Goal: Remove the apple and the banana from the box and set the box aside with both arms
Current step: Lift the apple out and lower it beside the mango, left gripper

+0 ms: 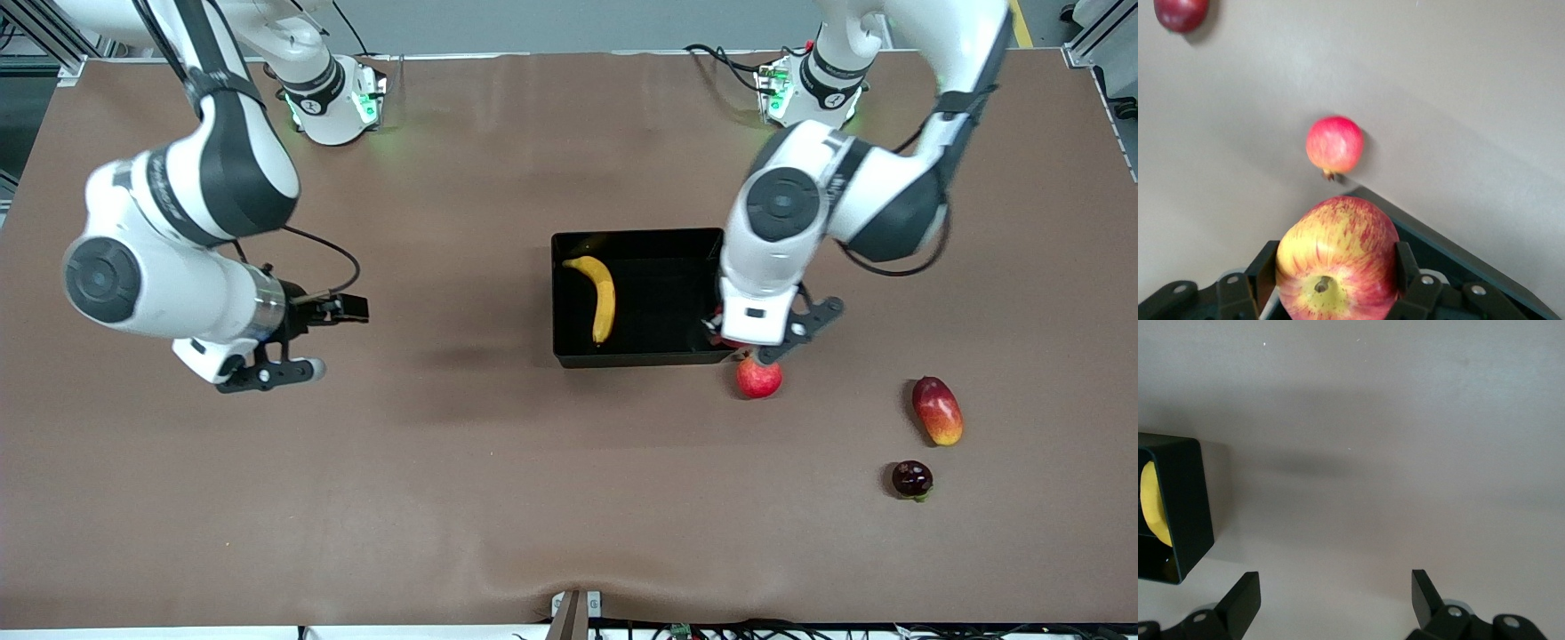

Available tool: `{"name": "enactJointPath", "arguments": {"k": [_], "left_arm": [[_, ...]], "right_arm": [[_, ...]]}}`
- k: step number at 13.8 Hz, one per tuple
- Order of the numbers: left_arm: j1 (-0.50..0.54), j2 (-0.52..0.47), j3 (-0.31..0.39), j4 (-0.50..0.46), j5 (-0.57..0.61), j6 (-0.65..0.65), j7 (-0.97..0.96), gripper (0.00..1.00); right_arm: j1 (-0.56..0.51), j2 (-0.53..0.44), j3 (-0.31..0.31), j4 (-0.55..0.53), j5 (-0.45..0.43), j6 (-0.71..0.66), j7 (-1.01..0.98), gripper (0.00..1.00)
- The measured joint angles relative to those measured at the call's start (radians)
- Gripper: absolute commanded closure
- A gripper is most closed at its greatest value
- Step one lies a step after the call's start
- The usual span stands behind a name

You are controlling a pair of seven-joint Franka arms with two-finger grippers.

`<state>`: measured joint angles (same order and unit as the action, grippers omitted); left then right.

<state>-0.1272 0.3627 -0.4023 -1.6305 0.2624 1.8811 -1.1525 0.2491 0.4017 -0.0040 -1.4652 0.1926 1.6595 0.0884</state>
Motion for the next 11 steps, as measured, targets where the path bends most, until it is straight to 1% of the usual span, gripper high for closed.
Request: {"name": "enactJointPath", "arguments": {"k": [3, 7, 11], "left_arm": [[0.058, -0.004, 0.001, 0.008, -0.002, -0.001, 0.120, 1.00], [0.176, -0.001, 0.003, 0.000, -0.002, -0.010, 0.291, 1.00], [0.267, 0.037, 0.007, -0.016, 0.005, -0.006, 0.332, 1.00]], "right_arm": [[0.000, 0.035, -0.004, 0.001, 0.041, 0.059, 0.000, 0.00], [0.006, 0.085, -0.003, 0.001, 0.048, 0.070, -0.001, 0.00], [0.023, 0.113, -0.005, 0.001, 0.048, 0.076, 0.000, 0.00]]}}
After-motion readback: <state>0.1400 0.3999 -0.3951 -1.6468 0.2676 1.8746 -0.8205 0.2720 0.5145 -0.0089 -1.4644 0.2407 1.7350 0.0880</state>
